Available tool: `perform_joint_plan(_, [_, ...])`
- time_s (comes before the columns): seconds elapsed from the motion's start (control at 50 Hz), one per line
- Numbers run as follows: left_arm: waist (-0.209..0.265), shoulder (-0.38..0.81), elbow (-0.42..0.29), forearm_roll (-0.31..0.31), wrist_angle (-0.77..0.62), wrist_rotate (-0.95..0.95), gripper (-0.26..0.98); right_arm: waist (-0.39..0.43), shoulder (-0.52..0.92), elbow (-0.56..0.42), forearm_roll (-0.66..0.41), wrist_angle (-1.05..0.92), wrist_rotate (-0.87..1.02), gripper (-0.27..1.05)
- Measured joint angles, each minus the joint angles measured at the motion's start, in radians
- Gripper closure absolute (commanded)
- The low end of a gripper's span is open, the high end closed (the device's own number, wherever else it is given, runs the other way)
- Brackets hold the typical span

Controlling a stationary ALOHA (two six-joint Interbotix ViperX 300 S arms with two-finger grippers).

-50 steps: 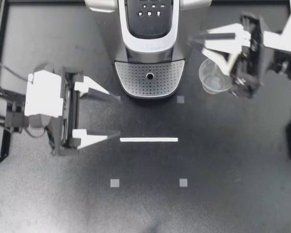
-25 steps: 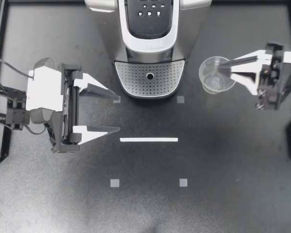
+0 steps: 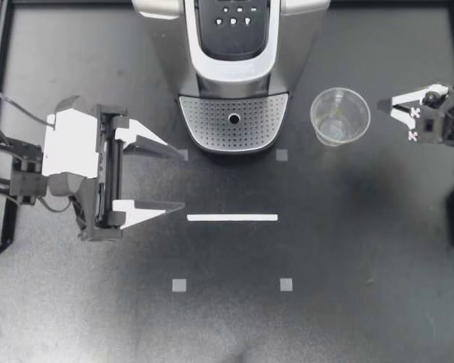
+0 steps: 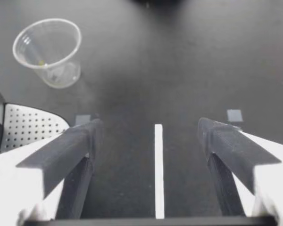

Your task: Place the coffee capsule inside the capsule container, then place the cup onto the center of the cup tray, then push the 'Hot Water' and 'Travel Mug' buttons.

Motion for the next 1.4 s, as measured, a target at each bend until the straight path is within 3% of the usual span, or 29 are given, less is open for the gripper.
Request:
perform_joint_plan(0.24, [0.000, 0.000, 0.012, 0.000, -0.003, 0.000, -0.01, -0.029, 0.087, 0.002, 0.000, -0.002, 0.003, 0.29])
perform_joint_plan(0.36, [0.000, 0.000, 0.014, 0.000, -0.005, 0.000, -0.01, -0.029, 0.146, 0.002, 0.000, -0.003, 0.011, 0.23])
perform_joint_plan(1.12, [0.000, 0.002, 0.023, 0.000, -0.005, 0.000, -0.01, -0.031, 0.308, -0.017, 0.000, -0.052, 0.028, 0.24])
perform_joint_plan(1.4, [0.000, 0.002, 0.028, 0.000, -0.003, 0.002, -0.01, -0.029, 0.330, -0.025, 0.000, -0.055, 0.026, 0.41])
